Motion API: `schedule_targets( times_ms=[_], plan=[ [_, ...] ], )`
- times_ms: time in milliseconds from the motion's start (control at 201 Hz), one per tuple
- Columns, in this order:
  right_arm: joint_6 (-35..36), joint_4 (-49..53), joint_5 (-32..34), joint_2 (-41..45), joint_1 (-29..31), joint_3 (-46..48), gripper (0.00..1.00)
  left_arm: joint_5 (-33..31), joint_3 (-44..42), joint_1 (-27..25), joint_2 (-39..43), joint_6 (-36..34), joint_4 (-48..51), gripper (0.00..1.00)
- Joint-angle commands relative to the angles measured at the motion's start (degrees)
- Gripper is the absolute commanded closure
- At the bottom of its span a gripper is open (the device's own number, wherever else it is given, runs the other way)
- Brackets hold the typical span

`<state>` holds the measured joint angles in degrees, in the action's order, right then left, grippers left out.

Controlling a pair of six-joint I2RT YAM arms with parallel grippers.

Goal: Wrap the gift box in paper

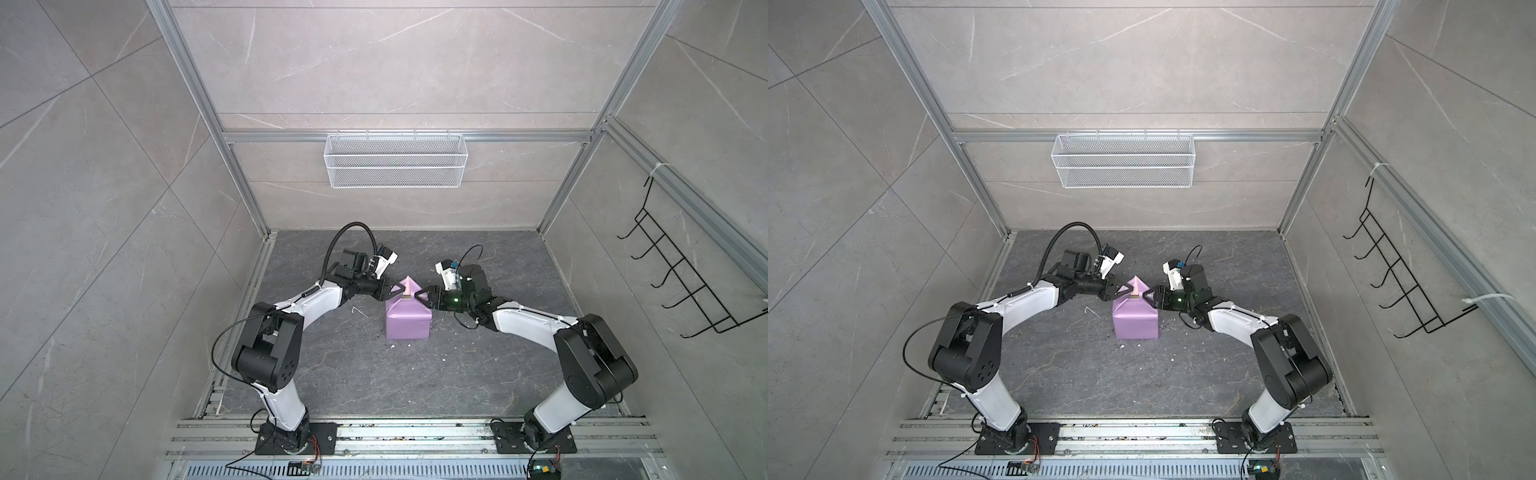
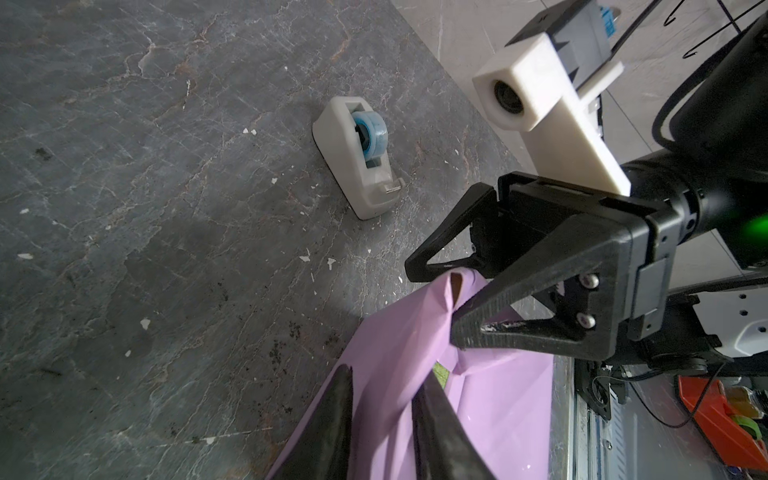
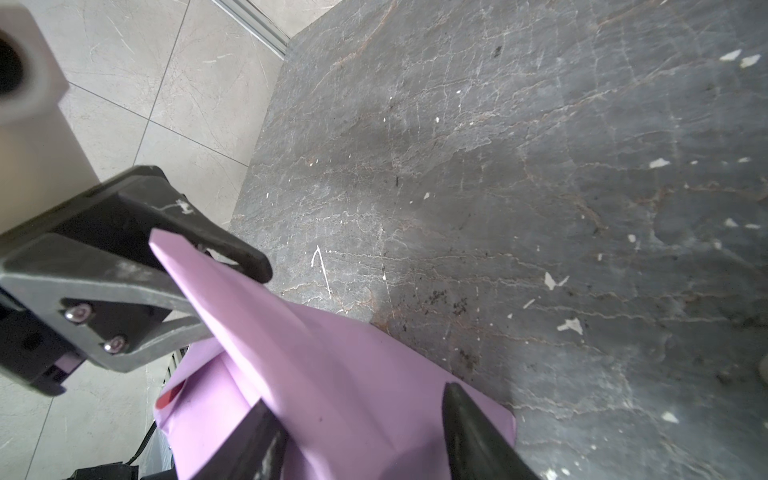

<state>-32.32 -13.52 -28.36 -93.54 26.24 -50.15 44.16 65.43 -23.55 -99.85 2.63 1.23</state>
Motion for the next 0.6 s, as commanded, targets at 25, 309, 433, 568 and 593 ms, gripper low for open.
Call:
schedule_targets(
  times_ms=[25, 309, 433, 568, 593],
  plan=[
    [1.4, 4.2, -0.2, -1.6, 0.5, -0.6, 0.4, 3.3, 3.9, -0.1, -0.7, 1.1, -2.0, 0.72],
    [1.4, 4.3, -0.1, -1.5, 0.5, -0.6, 0.4, 4.1, 4.6, -0.1, -1.3, 2.9, -3.3, 1.0],
    [1.5, 4.2, 0.0, -1.5, 0.5, -0.6, 0.4, 3.9, 4.3, -0.2, -1.2, 4.4, -4.6, 1.0],
    [1.5, 4.2, 0.1, -1.3, 0.5, -0.5, 0.4, 3.3, 3.0, -0.2, -0.2, 5.4, -5.8, 0.99],
    [1.5, 4.2, 0.1, -1.3, 0.5, -0.4, 0.4, 3.1, 2.7, -0.1, 0.1, 5.4, -5.7, 0.91]
  ],
)
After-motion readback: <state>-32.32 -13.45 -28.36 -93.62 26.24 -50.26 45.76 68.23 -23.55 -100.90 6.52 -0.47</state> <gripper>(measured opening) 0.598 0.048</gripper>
